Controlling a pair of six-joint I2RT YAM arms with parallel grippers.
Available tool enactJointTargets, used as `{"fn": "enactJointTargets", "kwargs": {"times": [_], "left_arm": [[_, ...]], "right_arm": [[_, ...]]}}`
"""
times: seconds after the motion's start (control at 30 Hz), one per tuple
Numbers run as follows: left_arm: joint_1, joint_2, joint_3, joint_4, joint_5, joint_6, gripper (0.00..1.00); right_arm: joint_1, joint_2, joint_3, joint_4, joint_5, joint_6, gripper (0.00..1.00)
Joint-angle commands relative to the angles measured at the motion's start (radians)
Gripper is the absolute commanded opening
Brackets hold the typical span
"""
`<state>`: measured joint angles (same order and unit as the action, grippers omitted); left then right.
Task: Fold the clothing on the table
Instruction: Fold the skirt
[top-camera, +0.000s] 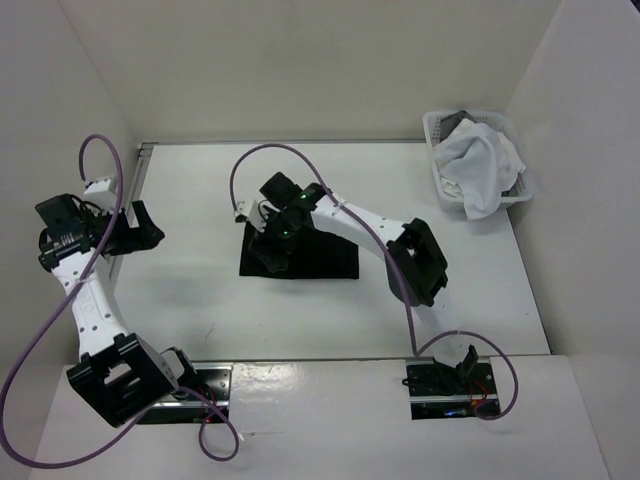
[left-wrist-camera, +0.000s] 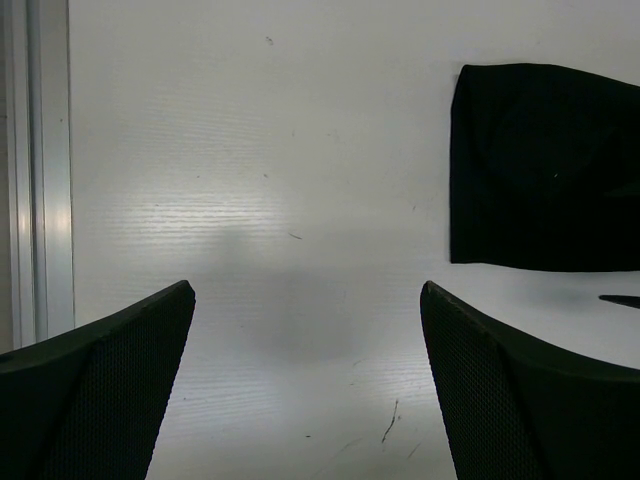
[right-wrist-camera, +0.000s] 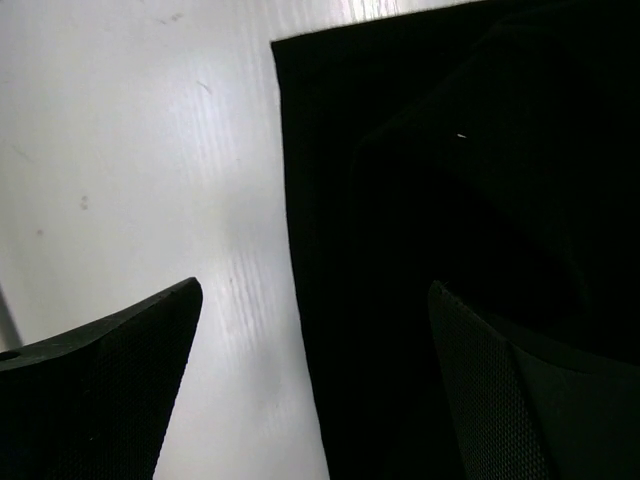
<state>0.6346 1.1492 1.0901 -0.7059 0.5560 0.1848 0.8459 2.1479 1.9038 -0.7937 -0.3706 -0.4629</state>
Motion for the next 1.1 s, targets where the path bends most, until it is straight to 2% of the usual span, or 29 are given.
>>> {"fn": "enactJointTargets", "kwargs": {"times": [0.0,0.13,0.27,0.43,0.67,1.07], "left_arm": [[0.007,-0.034,-0.010,0.005,0.016,0.022,0.99],[0.007,-0.066,-0.010,0.014,0.007,0.022,0.99],[0.028,-0.075,-0.010,0.014,0.007,0.013,0.99],[0.047,-0.075,-0.010,0.014,0.007,0.013,0.99],[0.056,-0.075,-0.019,0.014,0.007,0.013,0.99],[0.074,-0.075,-0.019,0.014,0.007,0.013,0.99]], "right_arm": [[-0.014,0.035,0.066,0.072,0.025,0.017,0.98],[-0.038,0.035,0.121,0.114,0.044,0.027,0.99],[-0.077,0.076,0.276,0.051,0.044,0.027,0.99],[-0.109,0.128,0.365,0.019,0.032,0.027,0.99],[-0.142,0.299,0.535,-0.102,-0.059,0.009,0.99],[-0.142,0.359,0.578,-0.170,-0.145,0.000,0.99]]}}
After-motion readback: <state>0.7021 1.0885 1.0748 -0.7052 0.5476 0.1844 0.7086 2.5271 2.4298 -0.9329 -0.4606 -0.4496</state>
